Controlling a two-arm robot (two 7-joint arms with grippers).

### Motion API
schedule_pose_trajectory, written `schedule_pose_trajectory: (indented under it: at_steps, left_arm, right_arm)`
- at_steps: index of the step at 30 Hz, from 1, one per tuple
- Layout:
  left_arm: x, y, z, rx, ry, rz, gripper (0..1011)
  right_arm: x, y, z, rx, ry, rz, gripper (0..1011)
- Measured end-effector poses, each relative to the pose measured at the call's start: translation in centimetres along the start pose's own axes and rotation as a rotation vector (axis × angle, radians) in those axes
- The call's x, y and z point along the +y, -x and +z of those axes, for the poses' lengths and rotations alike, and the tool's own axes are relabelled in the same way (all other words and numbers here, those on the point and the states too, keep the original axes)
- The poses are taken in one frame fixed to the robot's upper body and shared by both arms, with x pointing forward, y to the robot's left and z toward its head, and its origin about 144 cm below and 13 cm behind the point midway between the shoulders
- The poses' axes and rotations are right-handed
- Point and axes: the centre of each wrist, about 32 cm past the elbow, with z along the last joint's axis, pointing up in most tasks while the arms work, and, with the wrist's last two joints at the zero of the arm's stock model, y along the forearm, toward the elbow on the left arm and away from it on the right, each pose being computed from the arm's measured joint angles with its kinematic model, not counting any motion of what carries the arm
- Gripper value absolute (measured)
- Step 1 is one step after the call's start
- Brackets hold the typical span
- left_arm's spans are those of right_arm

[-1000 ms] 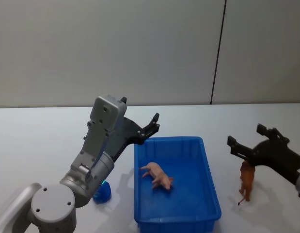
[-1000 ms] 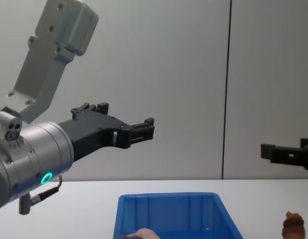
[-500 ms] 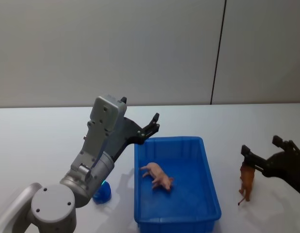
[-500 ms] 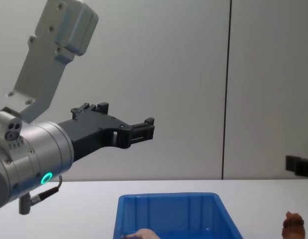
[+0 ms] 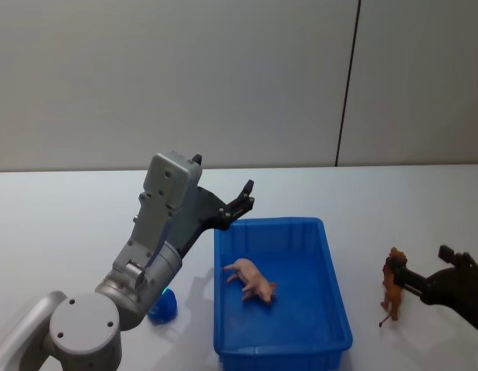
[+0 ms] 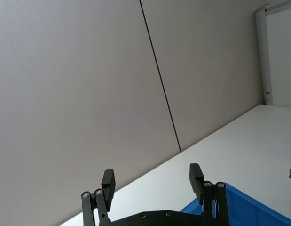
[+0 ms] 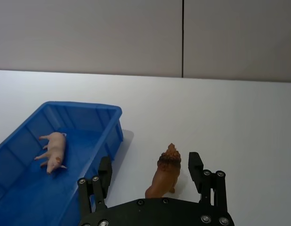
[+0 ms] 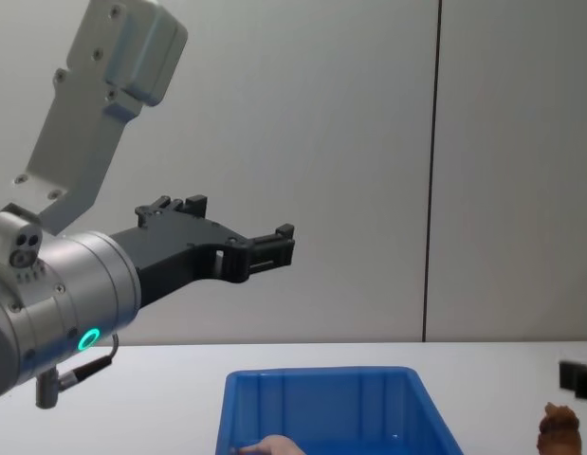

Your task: Pick up the two dolls from the table and place them into the box.

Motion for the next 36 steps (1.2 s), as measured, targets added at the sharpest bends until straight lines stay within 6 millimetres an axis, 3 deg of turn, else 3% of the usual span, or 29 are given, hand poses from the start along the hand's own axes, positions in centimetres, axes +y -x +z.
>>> schedule_pose_trajectory:
  at_steps: [18, 36]
  left_arm:
    - [0.0, 0.0, 0.0, 0.000, 0.000, 0.000, 1001]
    - [0.0, 0.0, 0.0, 0.000, 0.000, 0.000, 1001]
  right_arm:
    - [2.7, 0.1, -1.9, 0.066, 0.056, -0.043, 1001]
    - [4.7, 0.8, -2.3, 0.050, 0.090, -0.062, 1000]
